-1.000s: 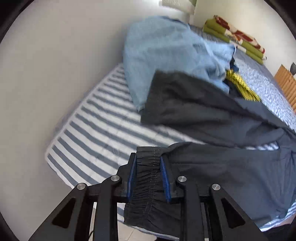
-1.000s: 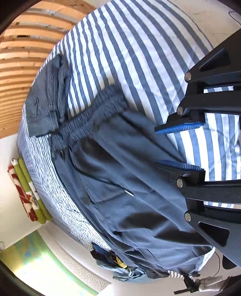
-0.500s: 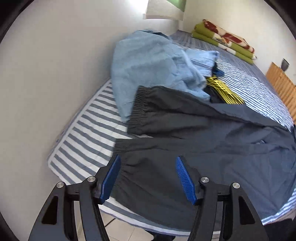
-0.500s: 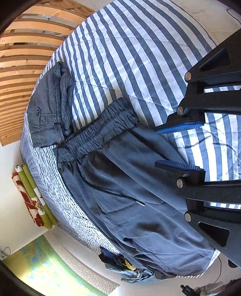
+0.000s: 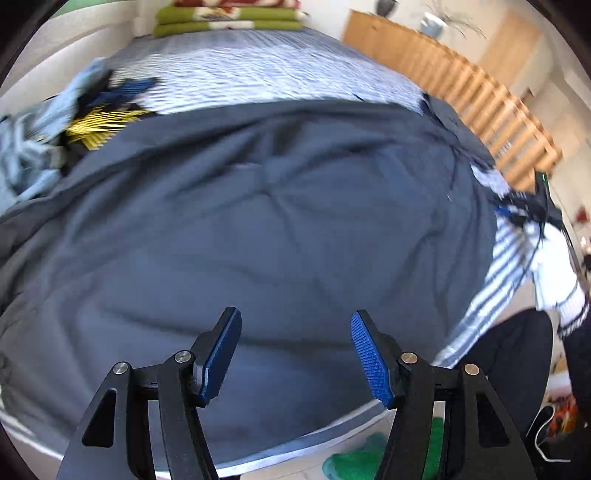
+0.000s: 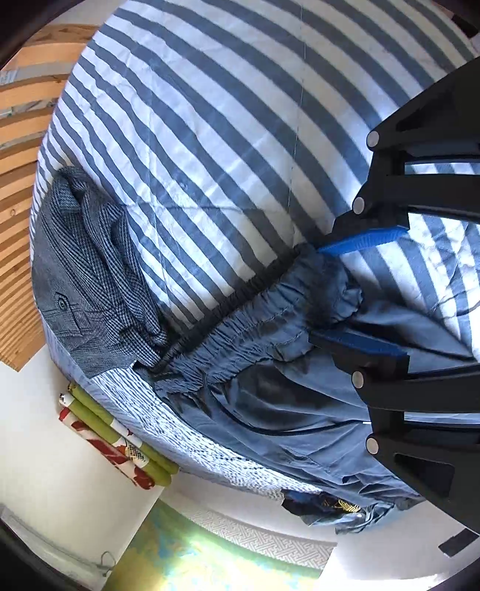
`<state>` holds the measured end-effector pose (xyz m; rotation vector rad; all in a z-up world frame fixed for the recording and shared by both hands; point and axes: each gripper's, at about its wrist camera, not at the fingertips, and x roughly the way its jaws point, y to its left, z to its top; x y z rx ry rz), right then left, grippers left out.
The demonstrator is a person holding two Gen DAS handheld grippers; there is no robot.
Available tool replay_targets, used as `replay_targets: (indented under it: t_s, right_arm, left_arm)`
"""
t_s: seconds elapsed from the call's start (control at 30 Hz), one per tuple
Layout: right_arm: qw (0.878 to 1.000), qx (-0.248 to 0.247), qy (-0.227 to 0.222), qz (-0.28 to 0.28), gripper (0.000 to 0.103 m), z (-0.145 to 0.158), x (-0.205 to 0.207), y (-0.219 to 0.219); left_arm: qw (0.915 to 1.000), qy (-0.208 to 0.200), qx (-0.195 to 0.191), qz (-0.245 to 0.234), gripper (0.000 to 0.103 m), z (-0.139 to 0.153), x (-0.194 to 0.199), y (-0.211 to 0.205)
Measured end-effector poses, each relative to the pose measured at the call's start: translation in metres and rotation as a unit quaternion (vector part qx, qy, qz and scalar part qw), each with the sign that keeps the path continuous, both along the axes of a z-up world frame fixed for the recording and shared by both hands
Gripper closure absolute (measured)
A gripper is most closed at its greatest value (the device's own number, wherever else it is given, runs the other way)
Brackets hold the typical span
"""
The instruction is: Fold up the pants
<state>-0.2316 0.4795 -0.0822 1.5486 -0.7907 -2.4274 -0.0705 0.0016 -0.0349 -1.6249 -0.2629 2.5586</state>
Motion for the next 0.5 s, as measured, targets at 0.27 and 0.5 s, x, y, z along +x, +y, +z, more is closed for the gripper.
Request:
replay_targets:
  t_s: [0.27,0.5]
  right_arm:
    - [0.995,0.085,0.055,0.007,0.092,0.059,0.029,0.015]
    - [0.982,0.175,0.047,0.060,0.083,0.065,0.022,-0.004]
  left_arm:
    - [0.9984,-0.034,0.012,-0.043,0.038,-0.025,-0.009,0.033]
    - [0.9966,0.010,-0.080,0.016,0.038,0.017,-0.028,-0.032]
